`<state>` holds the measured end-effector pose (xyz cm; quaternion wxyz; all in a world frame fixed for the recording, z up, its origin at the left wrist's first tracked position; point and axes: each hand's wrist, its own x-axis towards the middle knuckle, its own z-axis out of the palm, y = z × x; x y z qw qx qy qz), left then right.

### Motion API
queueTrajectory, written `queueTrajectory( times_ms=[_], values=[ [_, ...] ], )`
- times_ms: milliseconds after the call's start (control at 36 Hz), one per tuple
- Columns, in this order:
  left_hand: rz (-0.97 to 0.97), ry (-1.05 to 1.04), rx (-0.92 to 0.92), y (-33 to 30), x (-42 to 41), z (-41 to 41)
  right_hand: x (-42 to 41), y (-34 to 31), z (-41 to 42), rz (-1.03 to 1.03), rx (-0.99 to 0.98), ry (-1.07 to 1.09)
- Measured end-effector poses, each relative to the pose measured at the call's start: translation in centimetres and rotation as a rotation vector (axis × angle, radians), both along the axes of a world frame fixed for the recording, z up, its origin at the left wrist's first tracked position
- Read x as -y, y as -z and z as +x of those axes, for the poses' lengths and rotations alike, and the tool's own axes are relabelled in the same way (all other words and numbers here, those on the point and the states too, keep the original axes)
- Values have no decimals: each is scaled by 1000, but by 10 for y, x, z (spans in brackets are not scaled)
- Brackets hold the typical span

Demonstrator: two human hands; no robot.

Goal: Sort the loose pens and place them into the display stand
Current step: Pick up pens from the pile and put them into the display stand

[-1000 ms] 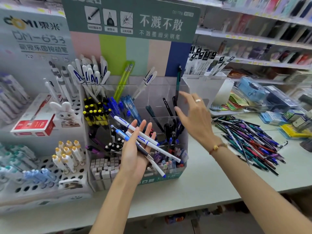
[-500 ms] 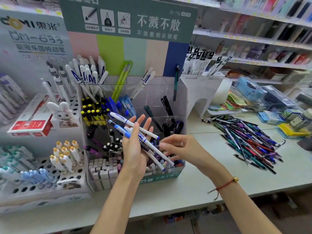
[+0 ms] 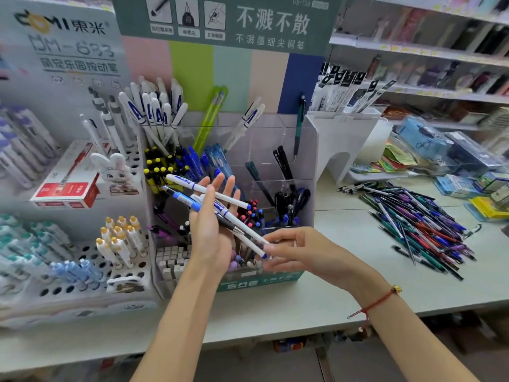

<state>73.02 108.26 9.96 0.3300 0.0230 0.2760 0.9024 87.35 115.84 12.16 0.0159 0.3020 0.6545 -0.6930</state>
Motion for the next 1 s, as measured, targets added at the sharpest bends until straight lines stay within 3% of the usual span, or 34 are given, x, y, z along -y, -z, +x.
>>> queueTrajectory(
  times_ms=[333,444,500,611,667,750,806,861,917,1000],
  values=[
    [-47,104,35,-7,-1,0,4,13,-7,12,-177,364],
    [-97,216,-85,-5,-6,9,10,18,-11,-15,-236,400],
    [-146,286,-145,-5,-8,15,11,16,-12,-38,-236,329],
    [-165,405,-116,-4,-3,0,-15,-8,6,82,-33,-107],
    [-198,535,-105,-3,7,-11,-36,-19,13,255,33,-67],
    [-299,781,-191,-6,19,-15,-51,-24,-4,419,-33,185],
    [-368,927,-302,-10,21,-12,-51,-23,-27,500,-60,161],
    [-401,1024,-370,-14,21,-9,-47,-23,-47,458,-68,3],
    [-390,1072,-361,-17,21,-9,-41,-23,-58,280,-106,-110],
    [-336,1095,-310,-22,23,-19,-37,-23,-66,172,-171,-98]
  ],
)
